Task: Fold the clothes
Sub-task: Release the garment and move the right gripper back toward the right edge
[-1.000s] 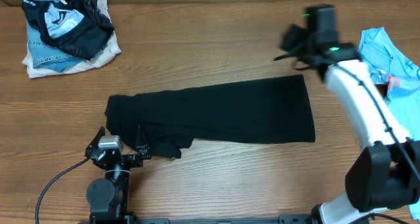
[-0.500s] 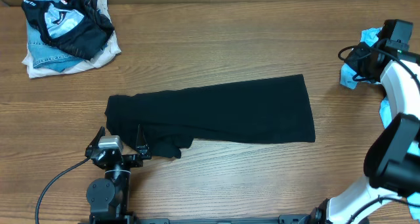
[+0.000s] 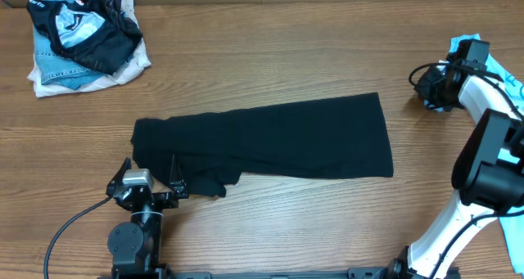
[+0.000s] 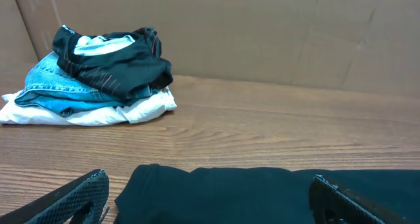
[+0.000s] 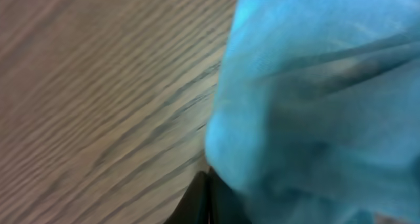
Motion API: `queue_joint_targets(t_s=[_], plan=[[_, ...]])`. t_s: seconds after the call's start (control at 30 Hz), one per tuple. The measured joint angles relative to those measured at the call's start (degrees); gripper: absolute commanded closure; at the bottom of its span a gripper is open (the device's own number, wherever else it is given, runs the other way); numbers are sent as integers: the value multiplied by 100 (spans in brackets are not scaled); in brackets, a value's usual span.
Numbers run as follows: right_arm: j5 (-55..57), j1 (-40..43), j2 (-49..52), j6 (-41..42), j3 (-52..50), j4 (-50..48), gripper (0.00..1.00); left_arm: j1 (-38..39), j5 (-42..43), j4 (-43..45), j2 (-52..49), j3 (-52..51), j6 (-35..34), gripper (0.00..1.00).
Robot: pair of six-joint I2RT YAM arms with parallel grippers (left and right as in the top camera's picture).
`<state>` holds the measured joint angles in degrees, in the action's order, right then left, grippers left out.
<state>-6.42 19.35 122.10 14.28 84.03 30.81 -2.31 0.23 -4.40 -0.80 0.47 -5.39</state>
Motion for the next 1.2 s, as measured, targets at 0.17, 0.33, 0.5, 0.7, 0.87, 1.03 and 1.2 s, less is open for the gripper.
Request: queue_joint_targets(t_s=[0.17, 0.33, 0.5, 0.7, 0.87, 1.03, 1.2], plan=[[310, 0, 109, -59, 0, -173, 96, 0, 0, 0, 0, 0, 0, 0], [605, 7, 179, -146, 2, -446, 96, 0, 0, 0, 0, 0, 0, 0], [800, 61, 302, -214, 44, -809, 96, 0, 0, 0, 0, 0, 0, 0], [1099, 413, 431, -234, 109, -1115, 96, 0, 0, 0, 0, 0, 0, 0], [1276, 964, 494, -385, 118, -1329, 94, 0, 0, 0, 0, 0, 0, 0], [1412, 1394, 560, -485, 273, -1193, 87, 0, 0, 0, 0, 0, 0, 0], [1482, 1410, 734, -529, 863, -485, 85, 0, 0, 0, 0, 0, 0, 0]])
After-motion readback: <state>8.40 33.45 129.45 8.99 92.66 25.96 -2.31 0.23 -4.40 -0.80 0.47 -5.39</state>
